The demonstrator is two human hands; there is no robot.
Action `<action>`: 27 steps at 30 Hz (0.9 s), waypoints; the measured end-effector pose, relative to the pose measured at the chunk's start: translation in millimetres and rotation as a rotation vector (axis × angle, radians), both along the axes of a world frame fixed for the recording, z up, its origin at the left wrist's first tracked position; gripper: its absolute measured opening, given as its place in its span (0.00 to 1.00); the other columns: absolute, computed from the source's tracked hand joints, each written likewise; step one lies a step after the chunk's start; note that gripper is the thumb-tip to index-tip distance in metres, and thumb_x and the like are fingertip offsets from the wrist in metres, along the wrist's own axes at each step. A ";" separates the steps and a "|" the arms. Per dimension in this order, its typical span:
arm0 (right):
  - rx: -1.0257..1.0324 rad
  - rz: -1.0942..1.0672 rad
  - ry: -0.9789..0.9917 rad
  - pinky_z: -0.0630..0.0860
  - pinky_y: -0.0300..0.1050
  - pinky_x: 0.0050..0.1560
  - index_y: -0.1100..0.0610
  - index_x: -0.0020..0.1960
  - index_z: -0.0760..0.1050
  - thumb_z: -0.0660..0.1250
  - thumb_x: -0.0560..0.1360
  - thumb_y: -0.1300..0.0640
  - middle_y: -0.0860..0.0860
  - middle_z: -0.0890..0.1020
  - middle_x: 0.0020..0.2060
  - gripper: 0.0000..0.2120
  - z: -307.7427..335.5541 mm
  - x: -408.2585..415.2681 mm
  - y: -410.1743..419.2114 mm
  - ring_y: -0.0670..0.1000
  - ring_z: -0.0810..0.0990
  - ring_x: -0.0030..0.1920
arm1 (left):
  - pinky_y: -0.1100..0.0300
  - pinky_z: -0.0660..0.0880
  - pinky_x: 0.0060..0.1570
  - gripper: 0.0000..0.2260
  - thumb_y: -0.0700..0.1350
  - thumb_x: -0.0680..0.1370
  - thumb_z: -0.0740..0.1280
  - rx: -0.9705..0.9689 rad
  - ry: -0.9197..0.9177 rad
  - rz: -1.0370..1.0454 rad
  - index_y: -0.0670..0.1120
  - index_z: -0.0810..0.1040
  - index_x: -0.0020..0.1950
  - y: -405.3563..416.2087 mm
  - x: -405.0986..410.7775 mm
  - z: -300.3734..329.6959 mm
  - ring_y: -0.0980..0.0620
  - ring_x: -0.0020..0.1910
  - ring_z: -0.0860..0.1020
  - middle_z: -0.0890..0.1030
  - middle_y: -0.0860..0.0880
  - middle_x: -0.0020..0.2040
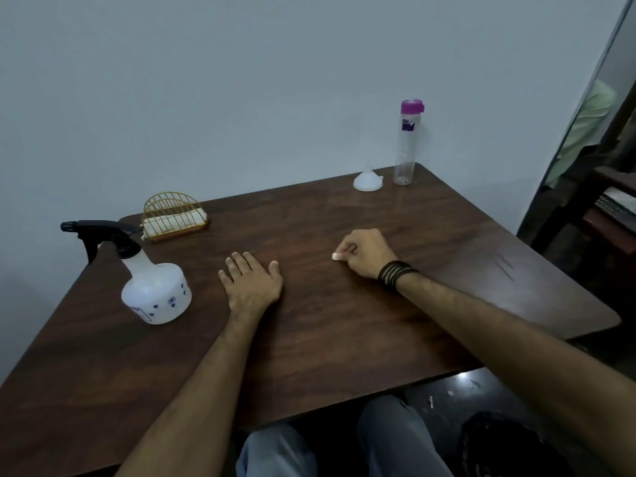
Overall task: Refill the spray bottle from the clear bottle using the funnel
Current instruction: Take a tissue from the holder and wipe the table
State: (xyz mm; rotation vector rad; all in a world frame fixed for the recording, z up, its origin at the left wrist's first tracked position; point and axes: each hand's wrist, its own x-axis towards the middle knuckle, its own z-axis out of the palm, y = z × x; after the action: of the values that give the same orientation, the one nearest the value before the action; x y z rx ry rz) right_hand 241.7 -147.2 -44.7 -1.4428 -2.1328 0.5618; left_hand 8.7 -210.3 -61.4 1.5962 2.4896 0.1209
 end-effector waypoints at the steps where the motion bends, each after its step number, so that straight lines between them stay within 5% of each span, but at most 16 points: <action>1: -0.005 -0.046 -0.017 0.75 0.35 0.48 0.52 0.44 0.87 0.77 0.72 0.53 0.43 0.83 0.40 0.04 3.4 14.5 4.7 0.40 0.78 0.38 | 0.40 0.41 0.78 0.35 0.61 0.84 0.44 0.006 0.001 -0.012 0.37 0.45 0.82 -2.7 5.5 -0.9 0.39 0.81 0.44 0.45 0.37 0.82; 7: -0.053 -0.395 -0.052 0.75 0.35 0.51 0.50 0.41 0.85 0.76 0.73 0.56 0.47 0.86 0.43 0.03 14.9 122.8 11.3 0.40 0.77 0.37 | 0.40 0.41 0.78 0.35 0.60 0.84 0.45 0.020 -0.002 -0.107 0.37 0.45 0.82 -15.7 41.9 -5.3 0.37 0.81 0.43 0.44 0.35 0.82; 15: -0.019 -0.166 -0.061 0.78 0.34 0.46 0.50 0.43 0.85 0.77 0.73 0.53 0.41 0.82 0.37 0.02 5.6 101.9 -61.1 0.40 0.80 0.38 | 0.40 0.40 0.78 0.33 0.59 0.84 0.46 0.024 -0.011 -0.423 0.40 0.46 0.82 -23.4 143.7 0.3 0.36 0.81 0.43 0.45 0.38 0.82; 18: -0.153 -0.092 0.002 0.74 0.28 0.41 0.51 0.44 0.86 0.78 0.72 0.53 0.41 0.84 0.35 0.03 8.9 98.6 -76.7 0.38 0.82 0.38 | 0.40 0.42 0.78 0.30 0.55 0.85 0.47 0.064 -0.023 -0.548 0.41 0.48 0.82 -34.0 168.0 -2.3 0.37 0.81 0.44 0.47 0.38 0.82; 21: -0.419 -0.162 0.567 0.77 0.34 0.49 0.61 0.50 0.84 0.73 0.74 0.63 0.47 0.86 0.41 0.05 11.8 113.2 -87.1 0.44 0.83 0.45 | 0.42 0.42 0.79 0.28 0.53 0.85 0.49 0.087 -0.071 -0.619 0.42 0.50 0.83 -42.0 169.5 -1.0 0.38 0.81 0.45 0.48 0.40 0.83; 24: -0.574 -0.182 1.206 0.79 0.35 0.38 0.65 0.50 0.80 0.64 0.79 0.65 0.53 0.85 0.39 0.06 19.8 138.1 -107.5 0.46 0.84 0.37 | 0.43 0.43 0.79 0.28 0.52 0.84 0.51 0.105 -0.156 -0.654 0.43 0.52 0.82 -51.8 180.8 0.8 0.41 0.82 0.46 0.50 0.42 0.83; 27: -0.578 -0.078 1.456 0.80 0.34 0.38 0.62 0.45 0.84 0.78 0.66 0.60 0.53 0.85 0.38 0.10 20.3 175.7 -131.6 0.45 0.84 0.36 | 0.42 0.43 0.79 0.29 0.54 0.83 0.55 0.076 -0.228 -0.761 0.44 0.55 0.82 -66.4 224.6 4.7 0.42 0.82 0.47 0.51 0.43 0.83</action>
State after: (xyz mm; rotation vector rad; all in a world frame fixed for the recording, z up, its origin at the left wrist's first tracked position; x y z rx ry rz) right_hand 417.4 -278.8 -24.3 -0.7840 -0.7497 1.6230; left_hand 233.2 -276.7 -56.7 2.2816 1.5936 0.2681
